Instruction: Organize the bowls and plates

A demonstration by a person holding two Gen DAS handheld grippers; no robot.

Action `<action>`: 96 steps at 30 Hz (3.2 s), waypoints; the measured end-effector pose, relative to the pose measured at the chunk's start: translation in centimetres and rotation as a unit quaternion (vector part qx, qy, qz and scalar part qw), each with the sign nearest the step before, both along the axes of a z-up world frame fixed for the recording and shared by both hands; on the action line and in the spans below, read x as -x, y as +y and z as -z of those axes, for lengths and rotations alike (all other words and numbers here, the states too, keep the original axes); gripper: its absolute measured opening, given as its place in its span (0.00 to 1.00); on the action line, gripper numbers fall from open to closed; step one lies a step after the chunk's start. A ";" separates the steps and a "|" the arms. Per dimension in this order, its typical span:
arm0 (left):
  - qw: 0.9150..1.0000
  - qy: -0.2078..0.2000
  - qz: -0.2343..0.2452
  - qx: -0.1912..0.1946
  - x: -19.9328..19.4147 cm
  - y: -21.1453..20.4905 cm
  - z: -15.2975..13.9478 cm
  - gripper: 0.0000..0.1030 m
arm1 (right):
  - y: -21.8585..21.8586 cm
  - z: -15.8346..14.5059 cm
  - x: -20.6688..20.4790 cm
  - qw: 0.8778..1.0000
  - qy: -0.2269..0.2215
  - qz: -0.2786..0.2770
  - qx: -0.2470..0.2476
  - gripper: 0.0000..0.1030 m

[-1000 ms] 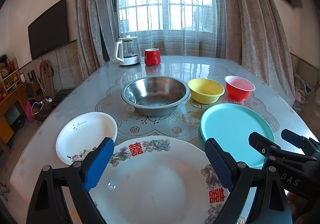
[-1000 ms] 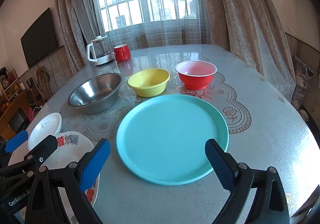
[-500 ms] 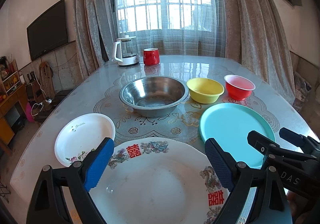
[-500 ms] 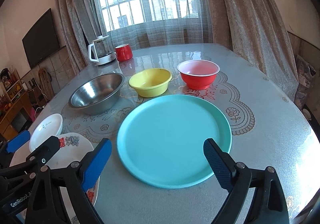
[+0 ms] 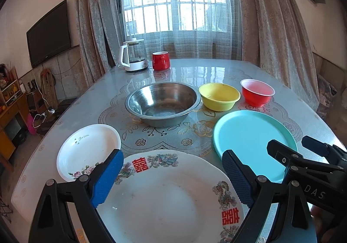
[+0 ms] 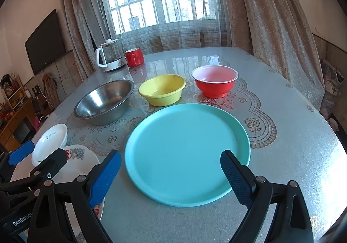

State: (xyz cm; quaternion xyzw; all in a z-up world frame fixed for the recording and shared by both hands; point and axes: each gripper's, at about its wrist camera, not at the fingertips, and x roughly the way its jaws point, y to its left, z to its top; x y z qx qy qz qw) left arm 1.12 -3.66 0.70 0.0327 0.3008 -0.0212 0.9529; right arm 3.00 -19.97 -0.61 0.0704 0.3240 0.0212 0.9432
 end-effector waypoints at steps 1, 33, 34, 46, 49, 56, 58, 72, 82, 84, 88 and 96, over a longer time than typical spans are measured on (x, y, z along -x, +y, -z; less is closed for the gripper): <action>1.000 0.000 0.001 -0.001 0.0 0.0 0.0 0.90 | -0.1 0.0 0.0 1.000 0.000 0.000 -0.001 0.92; 0.981 0.143 0.121 -0.044 -9.7 -6.3 1.3 0.24 | -13.1 4.6 -5.4 0.985 0.105 0.076 -0.115 0.37; 0.980 0.151 0.125 -0.045 -10.1 -6.6 1.6 0.23 | -13.1 4.8 -5.6 0.985 0.108 0.073 -0.115 0.35; 0.972 0.189 0.118 -0.070 -12.4 -7.1 4.5 0.15 | -11.5 4.9 -6.6 0.989 0.115 0.041 -0.089 0.17; 0.973 0.189 0.110 -0.073 -12.5 -6.4 4.7 0.14 | -10.8 5.0 -6.7 0.988 0.119 0.025 -0.096 0.14; 0.975 0.190 0.092 -0.066 -12.5 -4.7 4.8 0.13 | -9.2 5.1 -6.7 0.989 0.122 0.013 -0.084 0.14; 0.975 0.193 0.088 -0.062 -12.5 -4.4 5.0 0.13 | -8.7 5.1 -6.5 0.990 0.122 0.006 -0.075 0.14; 0.988 0.134 0.078 0.003 -9.9 -1.5 1.8 0.13 | -7.8 5.0 -5.6 0.988 0.133 0.007 -0.075 0.17; 0.993 0.099 0.013 0.066 -8.0 5.7 -0.7 0.14 | -5.5 1.3 -5.0 0.996 0.073 -0.009 -0.057 0.33; 0.993 0.097 -0.005 0.073 -7.6 7.6 -0.8 0.15 | -3.8 0.4 -5.1 0.995 0.063 -0.043 -0.063 0.33; 0.991 0.088 -0.047 0.093 -6.8 12.0 -0.7 0.15 | 0.9 -0.4 -6.0 0.986 0.071 -0.125 -0.084 0.33; 0.984 0.058 -0.120 0.115 -4.6 20.7 -0.1 0.17 | 11.3 -0.4 -9.0 0.943 0.133 -0.266 -0.147 0.32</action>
